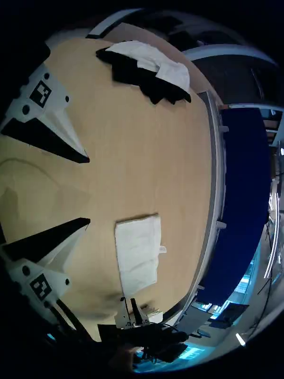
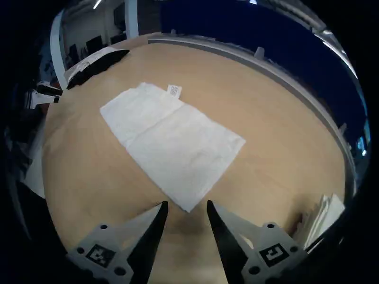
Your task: Fold towel
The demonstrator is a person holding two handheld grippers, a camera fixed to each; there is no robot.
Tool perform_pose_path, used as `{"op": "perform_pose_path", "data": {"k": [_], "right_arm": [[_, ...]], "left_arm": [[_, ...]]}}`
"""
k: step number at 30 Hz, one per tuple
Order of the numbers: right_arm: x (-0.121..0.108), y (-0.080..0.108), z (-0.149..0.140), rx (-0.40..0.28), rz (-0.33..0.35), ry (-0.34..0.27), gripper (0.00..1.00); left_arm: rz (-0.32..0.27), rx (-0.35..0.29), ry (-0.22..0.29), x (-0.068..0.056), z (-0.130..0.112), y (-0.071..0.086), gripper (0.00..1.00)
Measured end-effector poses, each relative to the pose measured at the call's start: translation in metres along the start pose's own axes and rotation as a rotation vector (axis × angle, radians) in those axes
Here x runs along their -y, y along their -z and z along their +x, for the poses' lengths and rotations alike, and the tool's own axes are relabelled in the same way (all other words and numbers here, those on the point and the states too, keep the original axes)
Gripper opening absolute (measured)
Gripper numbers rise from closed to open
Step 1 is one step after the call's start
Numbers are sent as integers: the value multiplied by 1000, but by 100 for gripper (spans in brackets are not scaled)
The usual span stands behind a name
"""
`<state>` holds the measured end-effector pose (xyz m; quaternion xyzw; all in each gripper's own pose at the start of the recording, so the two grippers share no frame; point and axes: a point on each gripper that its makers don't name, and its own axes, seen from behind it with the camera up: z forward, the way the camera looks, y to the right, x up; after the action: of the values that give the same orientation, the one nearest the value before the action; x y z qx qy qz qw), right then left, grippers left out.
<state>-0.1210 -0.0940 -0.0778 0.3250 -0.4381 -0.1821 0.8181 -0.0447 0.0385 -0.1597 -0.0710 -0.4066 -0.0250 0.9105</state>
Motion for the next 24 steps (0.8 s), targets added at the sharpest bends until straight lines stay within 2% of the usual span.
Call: {"op": "perform_pose_path", "data": {"k": [4, 6, 10, 16, 20, 24], "right_arm": [[1, -2, -4, 18, 5, 4, 58], [1, -3, -6, 23, 9, 7, 50], [2, -6, -8, 30, 13, 3, 44], [3, -9, -8, 33, 20, -5, 26], [3, -10, -8, 33, 26, -8, 20], [3, -10, -7, 35, 28, -13, 8]], "left_arm": [[7, 1, 6, 4, -3, 5, 85], [10, 3, 9, 6, -4, 7, 85], [11, 3, 13, 8, -6, 11, 85], [11, 4, 15, 9, -7, 15, 85], [10, 5, 20, 10, -9, 16, 85], [8, 7, 24, 9, -10, 16, 85]]}}
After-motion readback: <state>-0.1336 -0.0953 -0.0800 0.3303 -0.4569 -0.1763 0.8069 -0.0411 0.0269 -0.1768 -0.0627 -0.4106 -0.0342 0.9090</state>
